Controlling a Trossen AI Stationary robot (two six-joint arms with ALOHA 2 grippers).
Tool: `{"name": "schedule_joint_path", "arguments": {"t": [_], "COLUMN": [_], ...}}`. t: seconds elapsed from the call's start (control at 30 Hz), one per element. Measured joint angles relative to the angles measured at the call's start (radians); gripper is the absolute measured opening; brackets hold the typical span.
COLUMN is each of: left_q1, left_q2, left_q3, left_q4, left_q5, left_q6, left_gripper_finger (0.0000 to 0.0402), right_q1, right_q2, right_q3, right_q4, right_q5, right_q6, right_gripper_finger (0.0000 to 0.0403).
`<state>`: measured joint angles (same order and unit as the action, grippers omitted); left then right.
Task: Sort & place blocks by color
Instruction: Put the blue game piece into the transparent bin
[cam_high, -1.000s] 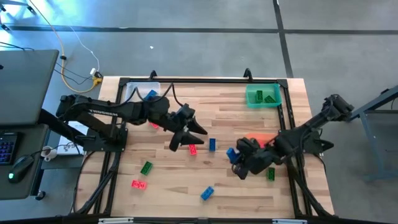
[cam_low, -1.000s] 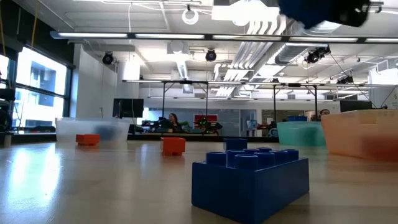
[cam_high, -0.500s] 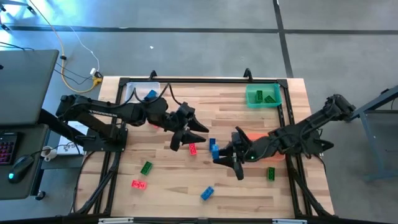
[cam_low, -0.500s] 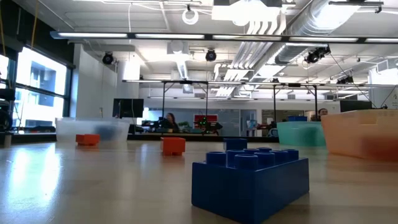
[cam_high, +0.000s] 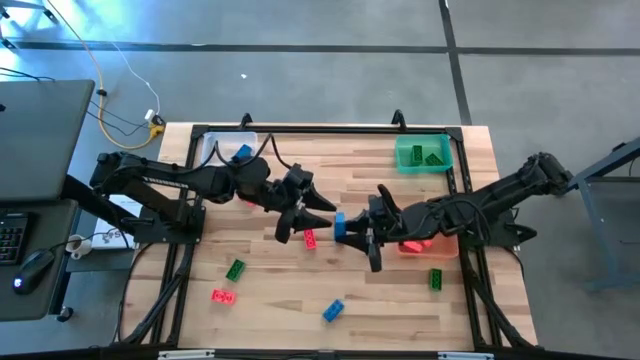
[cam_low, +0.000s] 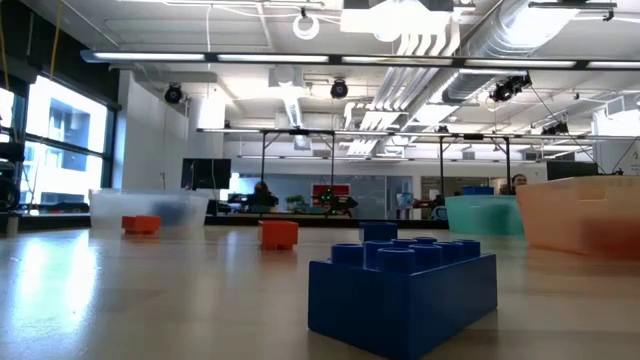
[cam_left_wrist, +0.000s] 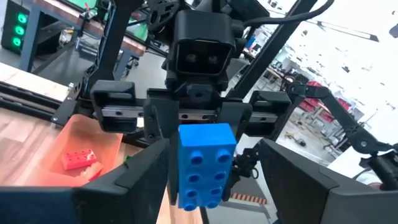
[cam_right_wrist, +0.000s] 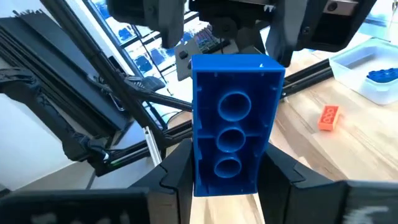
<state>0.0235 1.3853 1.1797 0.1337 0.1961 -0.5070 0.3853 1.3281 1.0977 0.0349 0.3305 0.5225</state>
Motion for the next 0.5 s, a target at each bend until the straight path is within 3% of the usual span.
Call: {"name": "schedule_joint_path", "arguments": {"t": [0.27,0.5], "left_q1": [0.007,0.016], "left_q2": [0.0,0.0], "left_q3": [0.0,0.0], "left_q4": [0.0,-0.001], "left_q5": [-0.002,-0.056], "left_q6": [0.013,0.063], "left_gripper_finger": [0.0235,0.0235], "right_q1": [-0.014,-0.014], "right_q2": [0.0,0.0], "right_q3": [0.0,0.0], "right_q4": [0.001,0.026], "right_q5": [-0.053,-0.016], "right_q6": [-0.015,-0.03], "right_gripper_finger": [0.0106,0.0106]}}
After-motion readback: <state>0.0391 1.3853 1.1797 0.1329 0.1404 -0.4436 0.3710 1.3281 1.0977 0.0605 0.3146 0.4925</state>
